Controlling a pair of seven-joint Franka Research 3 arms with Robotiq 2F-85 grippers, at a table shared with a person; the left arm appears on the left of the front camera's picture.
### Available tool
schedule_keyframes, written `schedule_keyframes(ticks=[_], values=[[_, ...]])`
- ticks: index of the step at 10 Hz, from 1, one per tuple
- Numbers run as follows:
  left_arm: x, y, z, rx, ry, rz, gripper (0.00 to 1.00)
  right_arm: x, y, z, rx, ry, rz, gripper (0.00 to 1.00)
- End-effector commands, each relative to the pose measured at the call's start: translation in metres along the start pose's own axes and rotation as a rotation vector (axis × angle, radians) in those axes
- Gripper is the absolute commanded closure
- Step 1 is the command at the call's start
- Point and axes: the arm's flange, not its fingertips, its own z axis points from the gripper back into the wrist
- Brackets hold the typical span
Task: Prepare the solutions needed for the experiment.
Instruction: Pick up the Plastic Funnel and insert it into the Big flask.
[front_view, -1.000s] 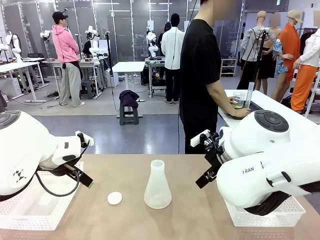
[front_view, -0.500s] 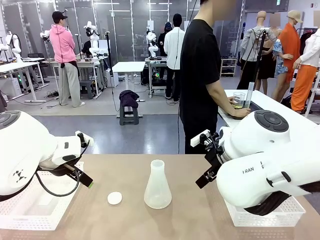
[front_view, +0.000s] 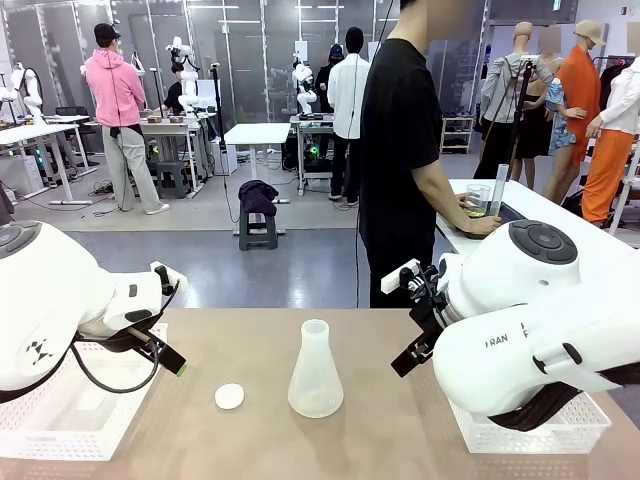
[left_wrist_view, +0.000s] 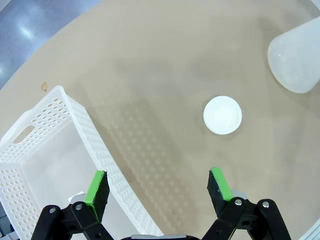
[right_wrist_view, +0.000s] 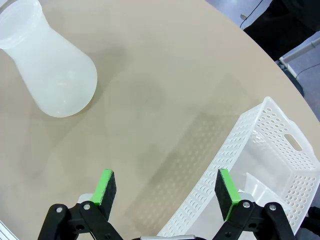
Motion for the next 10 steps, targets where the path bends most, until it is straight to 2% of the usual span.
schedule_keyframes(ticks=[1, 2, 3, 5, 7, 8, 9, 10], values=[[0.0, 0.0, 0.0, 0.0, 0.0, 0.0, 0.0, 0.005, 0.006, 0.009, 0.0, -0.057, -0.01, 0.0], [-0.001, 0.002, 0.014, -0.05, -0.035, 0.011, 0.0, 0.012, 0.01, 0.028, 0.028, -0.12, -0.112, 0.0], [-0.002, 0.006, 0.031, -0.068, -0.058, 0.056, 0.0, 0.015, 0.012, 0.047, 0.131, -0.192, -0.183, 0.0], [-0.001, 0.017, 0.067, -0.16, -0.128, 0.152, 0.0, 0.022, 0.006, 0.079, 0.204, -0.263, -0.272, 0.0], [0.007, 0.021, 0.107, -0.378, -0.211, 0.271, 0.0, 0.031, 0.009, 0.117, 0.325, -0.352, -0.353, 0.0], [0.013, 0.02, 0.119, -0.491, -0.201, 0.383, 0.0, 0.034, 0.006, 0.127, 0.339, -0.353, -0.451, 0.0], [0.016, 0.021, 0.128, -0.634, -0.218, 0.451, 0.0, 0.034, 0.002, 0.13, 0.414, -0.357, -0.559, 0.0], [0.016, 0.025, 0.131, -0.772, -0.243, 0.496, 0.0, 0.032, -0.003, 0.13, 0.573, -0.395, -0.651, 0.0]])
